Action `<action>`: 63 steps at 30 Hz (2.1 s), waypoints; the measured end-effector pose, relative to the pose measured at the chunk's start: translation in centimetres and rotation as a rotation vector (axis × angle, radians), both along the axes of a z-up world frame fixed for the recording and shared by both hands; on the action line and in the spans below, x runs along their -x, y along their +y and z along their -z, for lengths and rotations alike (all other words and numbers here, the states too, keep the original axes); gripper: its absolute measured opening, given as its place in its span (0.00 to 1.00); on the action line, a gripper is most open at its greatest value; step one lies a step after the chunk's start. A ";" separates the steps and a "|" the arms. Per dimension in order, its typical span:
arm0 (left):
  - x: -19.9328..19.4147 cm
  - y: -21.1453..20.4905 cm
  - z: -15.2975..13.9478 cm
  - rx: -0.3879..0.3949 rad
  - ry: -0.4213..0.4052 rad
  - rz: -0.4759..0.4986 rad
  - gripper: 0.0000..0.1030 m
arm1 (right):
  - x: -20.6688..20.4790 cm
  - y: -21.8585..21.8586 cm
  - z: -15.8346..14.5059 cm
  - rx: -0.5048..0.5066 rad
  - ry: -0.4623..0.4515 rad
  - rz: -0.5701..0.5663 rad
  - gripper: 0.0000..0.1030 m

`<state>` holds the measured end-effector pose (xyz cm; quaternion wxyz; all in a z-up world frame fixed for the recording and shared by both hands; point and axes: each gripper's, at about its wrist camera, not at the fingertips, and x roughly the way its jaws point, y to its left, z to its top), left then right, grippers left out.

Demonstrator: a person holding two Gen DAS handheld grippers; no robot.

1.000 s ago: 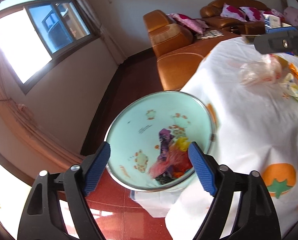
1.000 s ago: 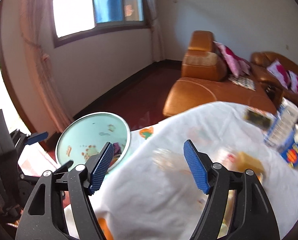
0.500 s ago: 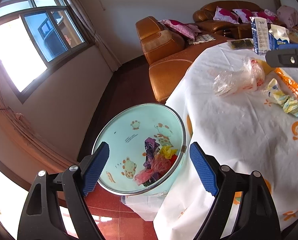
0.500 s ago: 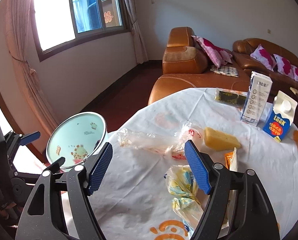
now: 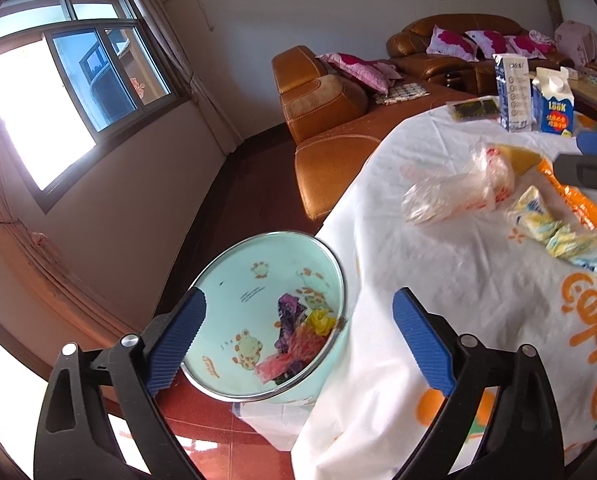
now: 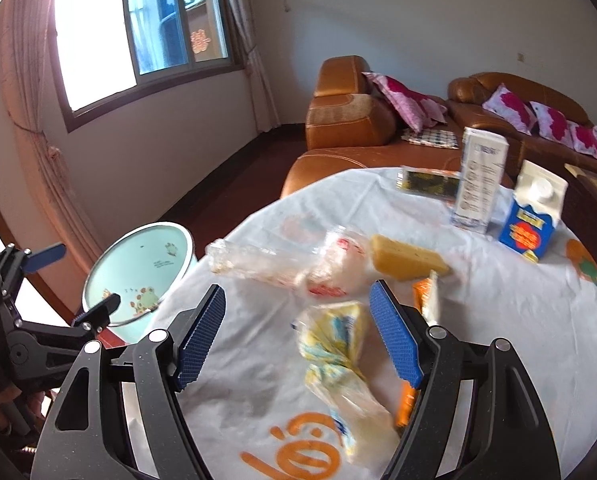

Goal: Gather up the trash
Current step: 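Move both open tools back over the trash on the table, then lower both tools toward the clear plastic bag and the beige paper tube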

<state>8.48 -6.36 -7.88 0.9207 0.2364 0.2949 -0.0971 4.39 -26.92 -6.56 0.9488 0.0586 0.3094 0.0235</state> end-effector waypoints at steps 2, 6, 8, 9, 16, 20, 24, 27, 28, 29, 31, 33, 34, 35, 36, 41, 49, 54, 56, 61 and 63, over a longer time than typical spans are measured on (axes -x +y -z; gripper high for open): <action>0.1 -0.6 -0.1 0.009 0.002 0.007 0.91 | 0.6 -0.8 0.3 -0.002 0.001 0.021 0.72; 0.6 -2.2 -0.2 0.033 0.010 0.018 0.93 | 2.2 -2.5 1.1 -0.007 0.011 0.067 0.72; 0.8 -3.0 -0.3 0.049 0.016 0.026 0.93 | 3.0 -3.5 1.5 -0.011 0.016 0.094 0.72; 1.0 -3.5 -0.2 0.054 0.021 0.033 0.93 | 3.3 -4.0 1.6 -0.013 0.018 0.106 0.72; 2.5 -7.3 0.3 0.051 0.033 0.099 0.93 | 5.8 -7.2 2.6 -0.018 0.028 0.179 0.73; 3.1 -9.3 0.4 0.052 0.038 0.124 0.94 | 7.1 -8.9 3.3 -0.022 0.034 0.215 0.74; 3.6 -11.6 0.2 0.055 0.044 0.153 0.94 | 8.8 -10.6 3.8 -0.019 0.042 0.255 0.74; 4.1 -13.4 0.0 0.062 0.048 0.172 0.94 | 10.0 -11.7 4.1 -0.016 0.045 0.284 0.74; 4.2 -13.9 0.0 0.064 0.051 0.178 0.94 | 10.5 -12.3 4.3 -0.018 0.044 0.296 0.74; 4.4 -14.4 0.0 0.066 0.054 0.184 0.94 | 11.0 -12.8 4.4 -0.021 0.043 0.309 0.74; 4.9 -15.7 0.0 0.067 0.059 0.201 0.94 | 11.7 -13.5 4.7 -0.033 0.038 0.328 0.74; 5.7 -17.1 0.2 0.053 0.057 0.226 0.94 | 12.1 -14.1 4.9 -0.050 0.035 0.343 0.74; 5.9 -17.4 0.4 0.045 0.058 0.235 0.94 | 12.3 -14.3 5.0 -0.058 0.034 0.347 0.74; 6.3 -17.8 0.6 0.033 0.061 0.248 0.94 | 12.5 -14.5 5.1 -0.063 0.032 0.348 0.75; 6.7 -18.2 1.0 0.015 0.063 0.260 0.94 | 12.6 -14.5 5.1 -0.067 0.029 0.349 0.75; 6.8 -17.4 2.8 -0.059 0.083 0.260 0.95 | 13.0 -14.8 5.4 -0.084 0.018 0.353 0.76; 4.1 -12.3 3.8 -0.182 0.031 0.126 0.94 | 13.2 -14.9 6.0 -0.113 0.009 0.361 0.77; 2.6 -9.6 2.4 -0.120 0.053 0.044 0.94 | 13.3 -14.8 6.2 -0.115 0.004 0.360 0.78; 3.3 -10.2 1.2 -0.087 0.039 0.058 0.94 | 13.3 -14.7 6.3 -0.112 0.001 0.365 0.78; 5.2 -14.0 -0.7 -0.006 0.023 0.137 0.94 | 13.7 -14.7 6.1 -0.108 -0.008 0.374 0.79; 5.8 -16.2 -0.5 0.002 0.034 0.178 0.94 | 14.0 -14.9 6.1 -0.110 -0.015 0.385 0.82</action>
